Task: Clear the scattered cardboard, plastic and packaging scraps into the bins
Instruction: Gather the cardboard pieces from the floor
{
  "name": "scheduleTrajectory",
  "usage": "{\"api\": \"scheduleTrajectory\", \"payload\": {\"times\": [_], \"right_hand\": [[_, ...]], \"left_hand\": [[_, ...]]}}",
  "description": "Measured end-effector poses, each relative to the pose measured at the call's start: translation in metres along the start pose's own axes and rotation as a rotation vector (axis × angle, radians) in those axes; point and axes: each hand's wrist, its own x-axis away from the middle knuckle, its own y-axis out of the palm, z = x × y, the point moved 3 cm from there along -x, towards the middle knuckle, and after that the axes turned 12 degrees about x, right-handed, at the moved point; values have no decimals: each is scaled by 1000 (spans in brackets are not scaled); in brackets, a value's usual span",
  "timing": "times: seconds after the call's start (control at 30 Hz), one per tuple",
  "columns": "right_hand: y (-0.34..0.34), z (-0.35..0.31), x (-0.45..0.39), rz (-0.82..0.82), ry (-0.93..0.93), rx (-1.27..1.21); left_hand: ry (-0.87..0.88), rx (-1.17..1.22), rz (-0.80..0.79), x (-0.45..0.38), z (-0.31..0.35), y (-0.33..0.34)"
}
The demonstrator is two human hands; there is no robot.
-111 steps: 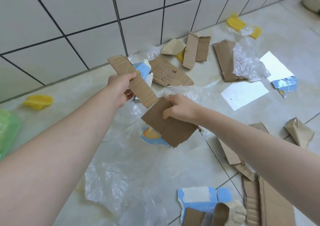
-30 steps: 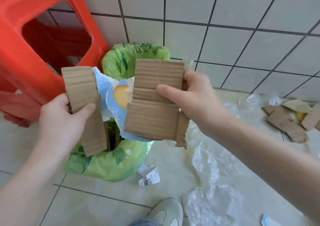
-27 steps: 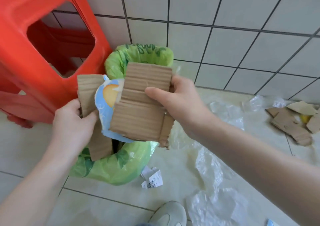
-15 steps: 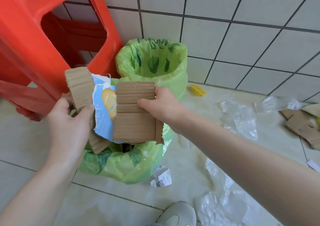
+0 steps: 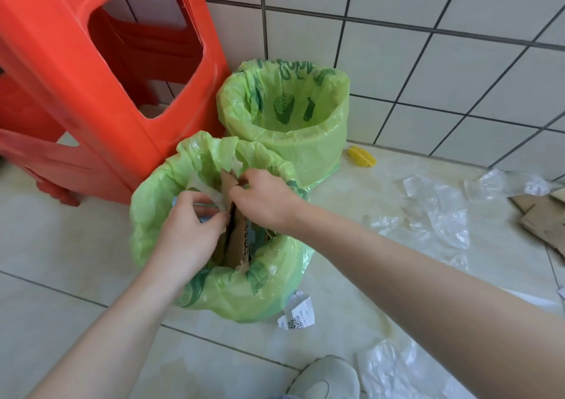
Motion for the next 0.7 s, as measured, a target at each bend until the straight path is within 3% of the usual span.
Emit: {"api": "scheduleTrajectory", "payload": {"times": [0.17, 0.33, 0.43, 0.7], "right_hand": [[-7, 2, 4, 18, -71, 108], [-34, 7, 16, 73, -137, 132], [-55, 26, 30, 140, -138, 78], [-92, 124, 79, 227, 39, -115]], "left_hand": [[-112, -105, -84, 5, 6, 0], [145, -600, -29, 14, 33, -7], [277, -491, -27, 25, 54, 2], [421, -194, -150, 48, 70, 82]]}}
